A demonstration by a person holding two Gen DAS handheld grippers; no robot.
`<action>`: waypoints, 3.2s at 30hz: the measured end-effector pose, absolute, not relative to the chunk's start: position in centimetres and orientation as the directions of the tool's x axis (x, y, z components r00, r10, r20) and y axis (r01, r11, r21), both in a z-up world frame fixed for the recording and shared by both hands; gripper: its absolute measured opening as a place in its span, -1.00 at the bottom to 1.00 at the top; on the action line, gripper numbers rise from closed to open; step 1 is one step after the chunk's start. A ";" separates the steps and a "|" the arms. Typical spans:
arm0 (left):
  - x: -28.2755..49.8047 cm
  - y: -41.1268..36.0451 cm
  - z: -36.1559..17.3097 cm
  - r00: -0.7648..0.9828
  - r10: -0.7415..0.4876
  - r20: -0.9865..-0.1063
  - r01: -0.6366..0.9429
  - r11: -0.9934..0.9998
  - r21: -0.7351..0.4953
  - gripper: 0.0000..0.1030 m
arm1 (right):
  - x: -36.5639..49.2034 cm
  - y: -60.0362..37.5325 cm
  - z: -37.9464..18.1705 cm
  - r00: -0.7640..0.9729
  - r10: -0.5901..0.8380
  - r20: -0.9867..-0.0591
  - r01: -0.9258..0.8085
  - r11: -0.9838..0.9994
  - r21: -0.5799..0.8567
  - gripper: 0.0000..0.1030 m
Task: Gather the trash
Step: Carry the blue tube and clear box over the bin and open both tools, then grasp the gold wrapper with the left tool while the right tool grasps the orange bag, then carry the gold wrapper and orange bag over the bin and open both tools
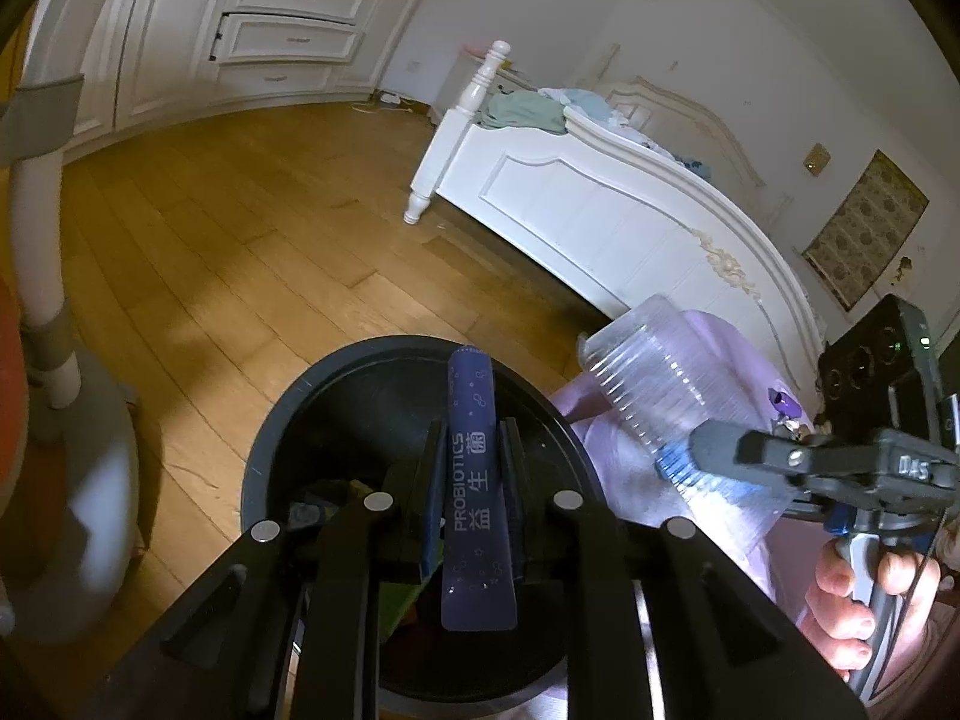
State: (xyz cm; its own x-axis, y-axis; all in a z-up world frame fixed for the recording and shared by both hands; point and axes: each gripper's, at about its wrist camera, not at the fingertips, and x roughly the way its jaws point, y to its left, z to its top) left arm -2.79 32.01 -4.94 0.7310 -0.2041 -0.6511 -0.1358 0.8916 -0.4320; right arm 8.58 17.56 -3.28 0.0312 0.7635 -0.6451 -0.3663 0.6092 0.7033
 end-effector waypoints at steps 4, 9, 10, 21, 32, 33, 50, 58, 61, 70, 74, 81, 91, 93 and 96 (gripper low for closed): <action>-3.1 32.3 -4.8 0.730 -0.177 -0.660 -0.166 0.891 -0.422 0.24 | 8.7 17.6 -2.6 0.061 0.757 -0.650 -0.378 0.620 0.687 0.43; -4.0 32.1 -3.9 0.756 -0.153 -0.636 -0.167 0.895 -0.414 0.45 | 8.6 16.5 -2.1 0.076 0.773 -0.630 -0.384 0.606 0.697 0.45; -4.0 32.0 -3.8 0.756 -0.152 -0.636 -0.165 0.897 -0.411 0.45 | 8.5 16.3 -2.0 0.079 0.775 -0.626 -0.382 0.604 0.700 0.45; -2.7 26.3 -1.4 0.745 -0.196 -0.637 -0.042 0.940 -0.338 0.59 | 6.7 9.4 0.4 0.170 0.792 -0.587 -0.407 0.599 0.690 0.45; 0.4 13.6 0.1 0.679 -0.332 -0.654 0.245 0.943 -0.225 0.65 | 4.0 -4.4 3.4 0.361 0.710 -0.605 -0.410 0.703 0.581 0.45; 0.9 12.2 0.2 0.670 -0.340 -0.660 0.269 0.940 -0.211 0.65 | 3.5 -5.9 3.4 0.379 0.695 -0.611 -0.407 0.718 0.564 0.45; 7.6 -4.2 0.4 0.569 -0.392 -0.723 0.526 0.849 -0.046 0.65 | -5.4 -20.4 -0.6 0.431 0.394 -0.812 -0.455 0.872 0.182 0.56; 11.5 -7.6 -2.7 0.503 -0.312 -0.806 0.534 0.845 0.007 0.14 | -5.5 -21.4 -2.0 0.445 0.338 -0.829 -0.438 0.890 0.128 0.21; 12.4 -7.7 -3.3 0.479 -0.314 -0.819 0.523 0.852 -0.021 -0.02 | -5.3 -22.0 -2.0 0.451 0.353 -0.820 -0.427 0.892 0.150 0.09; 11.4 -8.2 -3.0 0.464 -0.359 -0.809 0.550 0.833 -0.054 -0.70 | -4.6 -24.2 -1.4 0.476 0.413 -0.776 -0.364 0.896 0.254 -0.49; 10.5 -7.6 -2.5 0.459 -0.398 -0.795 0.549 0.830 -0.098 -0.71 | -4.4 -24.6 -0.9 0.489 0.417 -0.766 -0.336 0.901 0.276 -0.54; 7.5 -5.3 0.6 0.504 -0.465 -0.728 0.547 0.824 -0.148 -0.71 | -4.9 -24.8 0.8 0.503 0.490 -0.712 -0.313 0.871 0.378 -0.55; 2.3 2.9 3.5 0.634 -0.436 -0.638 0.423 0.887 -0.186 -0.71 | -3.6 -21.0 5.1 0.487 0.614 -0.621 -0.372 0.789 0.489 -0.55; 1.3 5.3 3.5 0.663 -0.408 -0.628 0.375 0.907 -0.193 -0.71 | -3.0 -19.2 6.1 0.474 0.638 -0.607 -0.402 0.770 0.496 -0.55; -0.2 8.8 3.5 0.698 -0.363 -0.618 0.305 0.931 -0.203 -0.71 | -2.1 -16.2 7.3 0.446 0.674 -0.589 -0.449 0.738 0.504 -0.55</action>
